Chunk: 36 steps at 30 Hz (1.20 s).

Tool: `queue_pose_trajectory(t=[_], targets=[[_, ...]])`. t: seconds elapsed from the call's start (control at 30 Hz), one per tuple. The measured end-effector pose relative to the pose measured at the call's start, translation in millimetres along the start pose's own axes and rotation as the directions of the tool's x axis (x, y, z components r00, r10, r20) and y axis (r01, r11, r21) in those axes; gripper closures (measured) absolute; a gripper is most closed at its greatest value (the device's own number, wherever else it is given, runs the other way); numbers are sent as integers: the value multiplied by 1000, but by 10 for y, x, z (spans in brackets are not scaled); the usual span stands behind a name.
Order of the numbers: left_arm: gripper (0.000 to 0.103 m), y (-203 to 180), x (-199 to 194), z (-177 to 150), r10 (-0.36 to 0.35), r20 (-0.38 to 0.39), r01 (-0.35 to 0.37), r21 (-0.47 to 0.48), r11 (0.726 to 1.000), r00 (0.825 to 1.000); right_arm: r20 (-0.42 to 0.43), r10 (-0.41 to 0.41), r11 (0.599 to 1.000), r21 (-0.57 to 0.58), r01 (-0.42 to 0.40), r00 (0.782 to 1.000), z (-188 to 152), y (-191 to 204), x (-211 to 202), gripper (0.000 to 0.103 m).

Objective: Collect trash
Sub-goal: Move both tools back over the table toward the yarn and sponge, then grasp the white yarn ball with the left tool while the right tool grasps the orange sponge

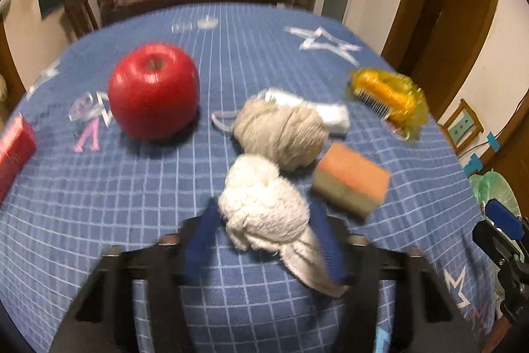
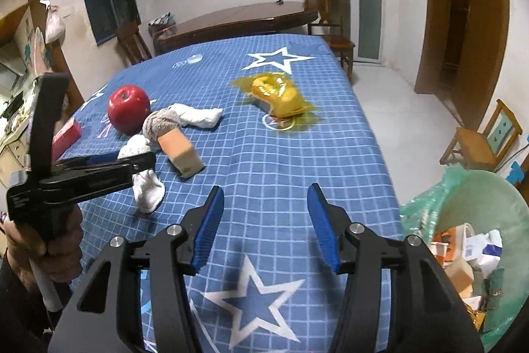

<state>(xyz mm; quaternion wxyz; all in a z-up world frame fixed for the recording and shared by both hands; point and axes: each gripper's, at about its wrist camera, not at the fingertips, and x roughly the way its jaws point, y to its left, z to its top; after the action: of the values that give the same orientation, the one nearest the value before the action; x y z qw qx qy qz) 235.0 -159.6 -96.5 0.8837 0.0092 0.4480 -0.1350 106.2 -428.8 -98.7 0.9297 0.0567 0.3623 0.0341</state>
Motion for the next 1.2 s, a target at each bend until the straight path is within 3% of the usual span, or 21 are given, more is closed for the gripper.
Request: queue_pose_trajectory(t=[0.1,0.4,0.6,0.7,0.77,1.2], targets=[[57,77,-70,-26,-11,8,11,-12,1000,1000,-4,28,999,-44,-28,1000,54,130,65,53],[57,407,-831,-198,86,150,-84,-18,996,985,-76,166,950,-254,-180,983,229,644,462,53],[57,623,-1117,-266,109,178,-100,-55,993,978,-147,152,939,-287,-189,977,300,769,824,53],[57,647,-1130,-293,109,173,-101,-56,993,979,-154,104,944,-295,-147,983,285,778,883,69],[57,622,-1132,-305,105,175,-97,-50,994,979,-155,130,951,-262,-167,979,287,748,842,76],[57,-45,-1169,-365,98,248,-123,86,989,964,65,108,987,-130,-99,992,1,676,-312,78]])
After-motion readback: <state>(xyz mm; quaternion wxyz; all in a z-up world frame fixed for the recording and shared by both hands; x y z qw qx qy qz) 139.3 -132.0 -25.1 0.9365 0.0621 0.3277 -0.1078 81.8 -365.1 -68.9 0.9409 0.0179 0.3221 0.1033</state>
